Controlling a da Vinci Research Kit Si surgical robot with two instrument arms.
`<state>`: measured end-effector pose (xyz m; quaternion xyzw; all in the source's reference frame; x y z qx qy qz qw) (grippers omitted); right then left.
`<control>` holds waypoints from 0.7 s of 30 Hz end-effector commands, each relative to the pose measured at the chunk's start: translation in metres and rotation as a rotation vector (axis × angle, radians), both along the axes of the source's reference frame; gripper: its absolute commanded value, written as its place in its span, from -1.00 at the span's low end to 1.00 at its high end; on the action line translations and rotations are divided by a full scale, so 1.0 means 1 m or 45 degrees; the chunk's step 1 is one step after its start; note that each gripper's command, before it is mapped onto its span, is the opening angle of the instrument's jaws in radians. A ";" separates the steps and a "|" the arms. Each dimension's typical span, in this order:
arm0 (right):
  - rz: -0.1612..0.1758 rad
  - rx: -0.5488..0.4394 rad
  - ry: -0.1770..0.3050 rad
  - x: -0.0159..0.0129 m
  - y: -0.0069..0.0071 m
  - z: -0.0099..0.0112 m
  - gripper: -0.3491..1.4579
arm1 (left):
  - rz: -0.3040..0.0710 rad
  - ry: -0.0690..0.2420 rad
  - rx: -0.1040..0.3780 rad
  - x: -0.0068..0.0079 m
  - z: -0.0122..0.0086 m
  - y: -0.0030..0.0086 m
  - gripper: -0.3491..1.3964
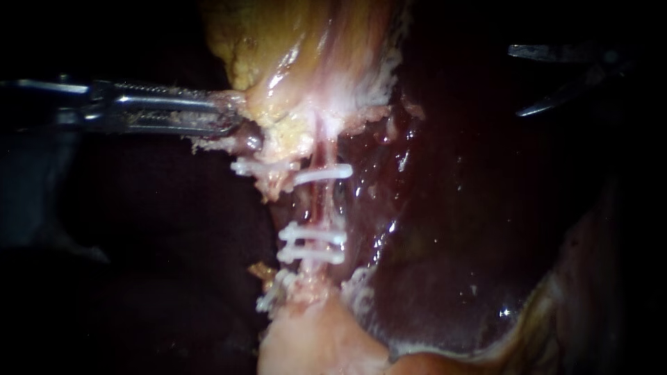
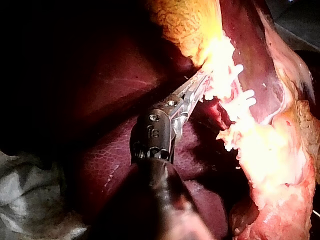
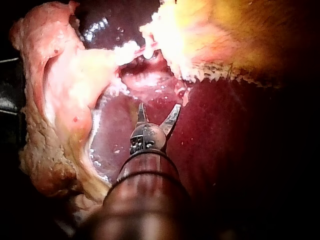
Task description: Go to the cutting position right tube
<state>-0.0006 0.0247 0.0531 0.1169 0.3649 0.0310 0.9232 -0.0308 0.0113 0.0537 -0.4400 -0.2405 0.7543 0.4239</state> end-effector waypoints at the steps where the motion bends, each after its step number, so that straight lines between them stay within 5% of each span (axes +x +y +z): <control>1: 0.000 0.000 0.000 0.0000 0.0000 0.0000 0.89 | 0.001 -0.001 0.001 0.0002 -0.0002 0.0001 -1.00; 5: 0.000 0.000 0.000 0.0001 0.0000 0.0000 0.89 | 0.012 -0.012 0.013 0.0013 -0.0015 0.0006 -1.00; 14: -0.001 0.000 0.001 -0.0001 -0.0001 -0.0001 0.91 | -0.055 -0.035 -0.023 0.0056 -0.0073 0.0031 -1.00; 21: -0.001 0.000 0.001 0.0000 -0.0001 -0.0001 0.91 | -0.065 -0.038 -0.048 0.0073 -0.0096 0.0033 -1.00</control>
